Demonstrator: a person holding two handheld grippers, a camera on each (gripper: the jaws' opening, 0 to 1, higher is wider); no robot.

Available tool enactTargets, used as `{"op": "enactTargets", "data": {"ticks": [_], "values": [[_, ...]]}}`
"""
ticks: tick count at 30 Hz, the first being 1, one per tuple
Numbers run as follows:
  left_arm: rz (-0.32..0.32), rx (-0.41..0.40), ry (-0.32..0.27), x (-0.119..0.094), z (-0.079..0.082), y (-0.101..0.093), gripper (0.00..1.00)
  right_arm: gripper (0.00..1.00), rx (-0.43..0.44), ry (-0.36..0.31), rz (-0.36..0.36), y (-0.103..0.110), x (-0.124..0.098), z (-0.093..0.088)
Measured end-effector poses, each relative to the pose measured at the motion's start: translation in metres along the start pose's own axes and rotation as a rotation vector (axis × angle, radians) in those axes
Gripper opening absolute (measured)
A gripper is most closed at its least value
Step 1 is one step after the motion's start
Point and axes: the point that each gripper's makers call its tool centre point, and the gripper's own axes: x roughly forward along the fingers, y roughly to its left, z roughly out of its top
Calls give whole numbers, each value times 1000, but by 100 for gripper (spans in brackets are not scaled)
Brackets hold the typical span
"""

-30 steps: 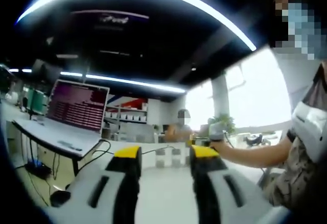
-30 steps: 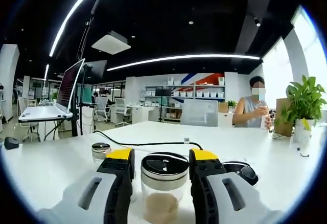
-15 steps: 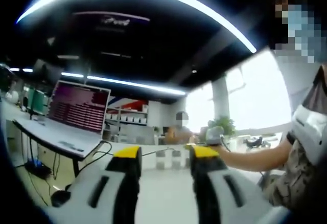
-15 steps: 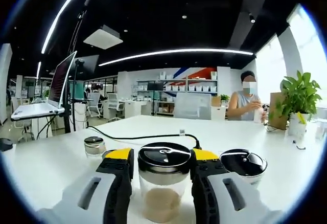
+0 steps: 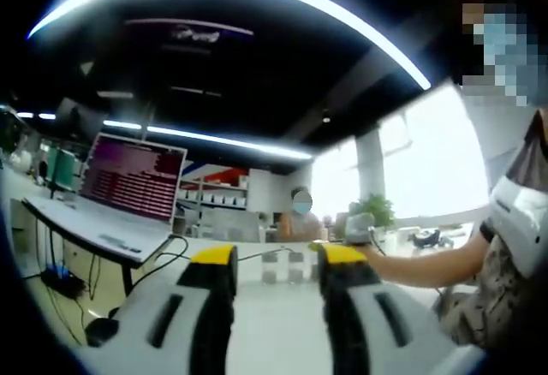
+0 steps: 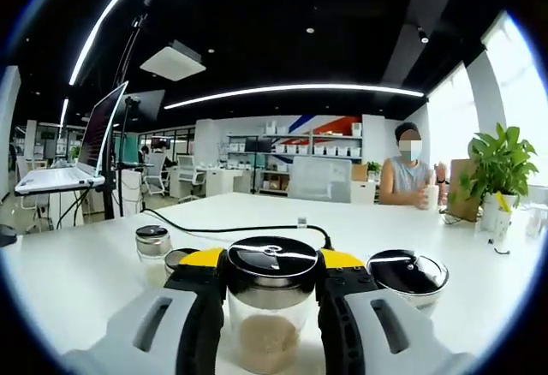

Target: Rotate the seasoning bottle until the label or dispensing opening points toward the visible target arrow and the bottle remains upright within the marked orientation range

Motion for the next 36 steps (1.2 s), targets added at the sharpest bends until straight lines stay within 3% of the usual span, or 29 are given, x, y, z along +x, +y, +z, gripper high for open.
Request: {"op": "enactTargets", "data": {"ticks": [17,31,36], "values": [[2,-3,1,1,-1,1,39,40,-29,7,51,10,-7,2],[-22,-4,27,11,-9,-9,39,39,8,-3,143,21,-38,7],[-44,-3,40,16,-13,-17,39,39,48,-1,207,31,-62,8]]}}
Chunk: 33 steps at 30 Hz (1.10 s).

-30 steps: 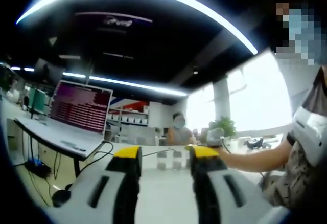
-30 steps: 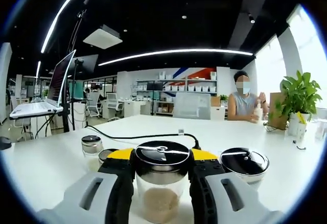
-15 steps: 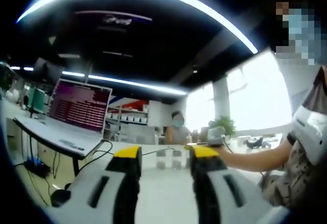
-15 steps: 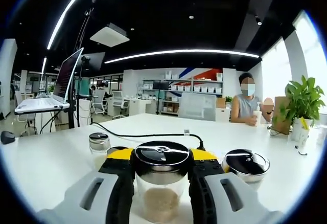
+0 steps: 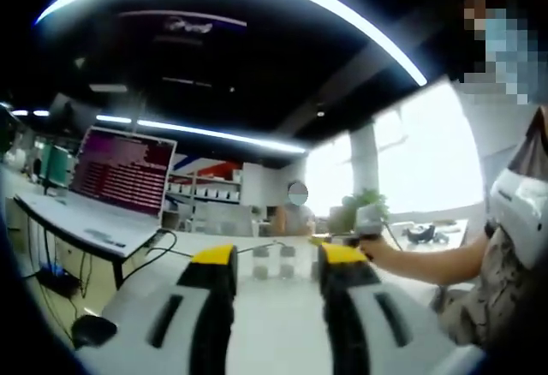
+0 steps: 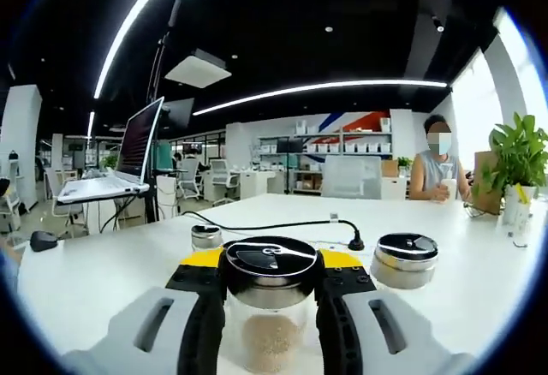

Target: Rotate the seasoning bottle until the label or dispensing opening points toward the visible target arrow and the bottle remains upright within the marked orientation range

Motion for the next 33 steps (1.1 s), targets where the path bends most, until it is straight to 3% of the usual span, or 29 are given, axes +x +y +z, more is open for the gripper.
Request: {"op": "enactTargets", "data": {"ticks": [18,33], "values": [[-50,1,30,11,-9,-18,39,39,-38,-25,174,60,-74,7],[-71,4,49,17,-14,-27,39,40,-35,9,247,72,-102,-14]]}}
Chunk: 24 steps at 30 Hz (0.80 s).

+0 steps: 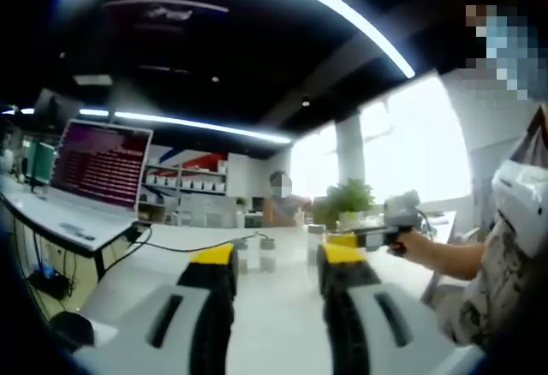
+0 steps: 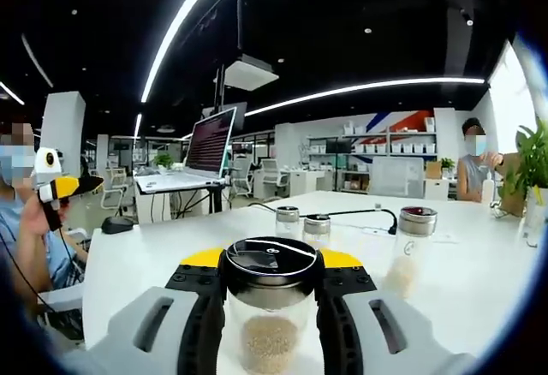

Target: Rotate the seasoning bottle until the label or dispensing opening points toward the visible target arrow and the bottle remains upright within the marked orientation range

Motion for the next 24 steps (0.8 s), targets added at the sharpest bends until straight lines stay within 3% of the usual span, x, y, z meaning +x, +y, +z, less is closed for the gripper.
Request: {"op": "enactTargets", "data": {"ticks": [9,24], "values": [[-5,2,7,2,-1,-2,39,40,-59,4,32,10,-3,0],[-9,2,8,3,-2,-5,39,40,-4,-22,42,4,-8,-1]]}}
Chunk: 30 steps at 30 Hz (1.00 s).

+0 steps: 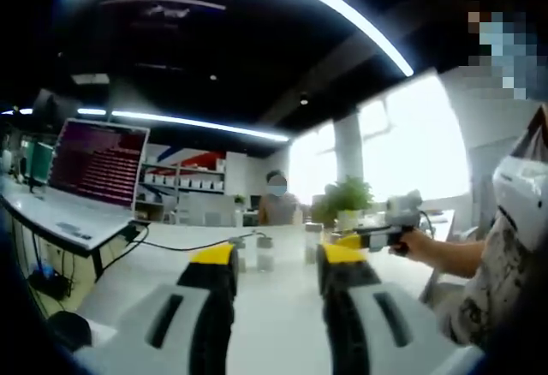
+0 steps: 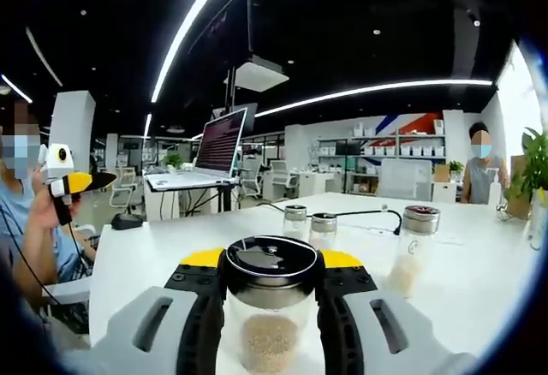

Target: Rotate the seasoning bottle until the label or dispensing opening points toward the visible target arrow and the bottle remains upright within the marked orientation range

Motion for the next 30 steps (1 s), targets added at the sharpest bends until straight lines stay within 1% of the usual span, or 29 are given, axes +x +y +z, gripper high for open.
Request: {"op": "enactTargets", "data": {"ticks": [5,8,12,15,17,19,21,23,26,30], "values": [[1,2,0,0,0,0,39,41,-3,-18,1,-4,1,2],[2,3,-2,-1,1,0,39,41,52,-18,25,-4,1,0],[4,5,-3,-2,1,1,39,49,41,-8,28,-3,0,-2],[5,3,-3,-2,0,3,39,46,6,-11,27,2,-1,1],[4,1,-4,-2,0,3,39,46,-6,-11,20,1,-1,3],[3,-2,-5,-3,0,3,39,44,0,-13,19,-1,-1,4],[3,0,-4,-3,0,3,39,40,4,-12,15,-3,-1,4],[3,0,-5,-3,0,2,39,40,15,-12,21,-4,-1,4],[5,5,-1,-2,-1,2,39,40,11,-10,23,-2,-2,3],[0,4,3,-1,-2,0,39,39,10,-7,44,-2,-2,4]]}}
